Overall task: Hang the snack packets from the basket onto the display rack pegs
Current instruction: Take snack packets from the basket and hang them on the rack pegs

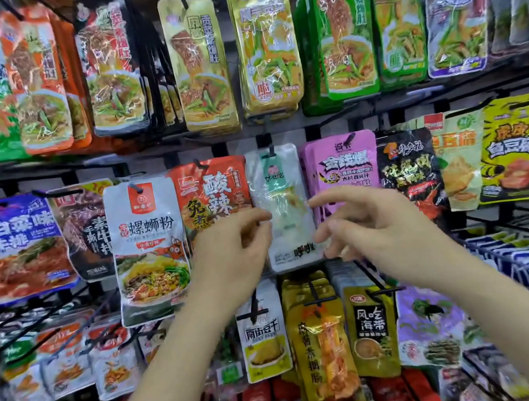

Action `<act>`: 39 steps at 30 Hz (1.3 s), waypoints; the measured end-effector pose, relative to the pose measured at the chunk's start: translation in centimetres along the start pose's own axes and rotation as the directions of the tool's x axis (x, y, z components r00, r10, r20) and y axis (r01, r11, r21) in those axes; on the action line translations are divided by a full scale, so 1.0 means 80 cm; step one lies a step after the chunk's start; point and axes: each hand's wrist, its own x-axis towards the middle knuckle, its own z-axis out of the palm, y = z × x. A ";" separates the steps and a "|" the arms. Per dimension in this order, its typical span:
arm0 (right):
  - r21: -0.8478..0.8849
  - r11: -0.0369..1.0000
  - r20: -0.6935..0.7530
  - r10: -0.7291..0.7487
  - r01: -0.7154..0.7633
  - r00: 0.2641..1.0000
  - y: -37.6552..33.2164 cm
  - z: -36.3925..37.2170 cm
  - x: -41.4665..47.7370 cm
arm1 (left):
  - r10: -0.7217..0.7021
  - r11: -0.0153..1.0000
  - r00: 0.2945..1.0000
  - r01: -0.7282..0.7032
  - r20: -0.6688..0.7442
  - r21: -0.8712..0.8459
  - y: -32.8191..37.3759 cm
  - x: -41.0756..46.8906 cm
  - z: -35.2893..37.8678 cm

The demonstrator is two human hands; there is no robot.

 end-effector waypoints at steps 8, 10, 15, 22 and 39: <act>-0.120 0.992 0.089 0.055 -0.044 0.995 0.028 -0.074 -0.106 | 0.013 0.974 0.999 -0.003 0.042 -0.229 0.053 -0.132 0.038; -0.164 0.982 0.118 0.114 -0.094 0.987 0.045 -0.095 -0.145 | 0.054 0.971 0.993 -0.028 0.107 -0.236 0.069 -0.166 0.059; -0.313 0.914 0.119 0.308 -0.258 0.944 0.094 -0.141 -0.256 | 0.125 0.957 0.956 -0.046 0.265 -0.286 0.099 -0.241 0.115; -0.453 0.689 0.035 0.648 -0.566 0.761 0.140 -0.145 -0.467 | 0.203 0.956 0.780 -0.026 0.592 -0.293 0.125 -0.366 0.186; 0.462 0.074 -0.623 0.737 -0.884 -0.264 0.010 -0.105 -1.032 | 0.238 0.928 0.176 0.248 0.955 -0.276 0.294 -0.740 0.277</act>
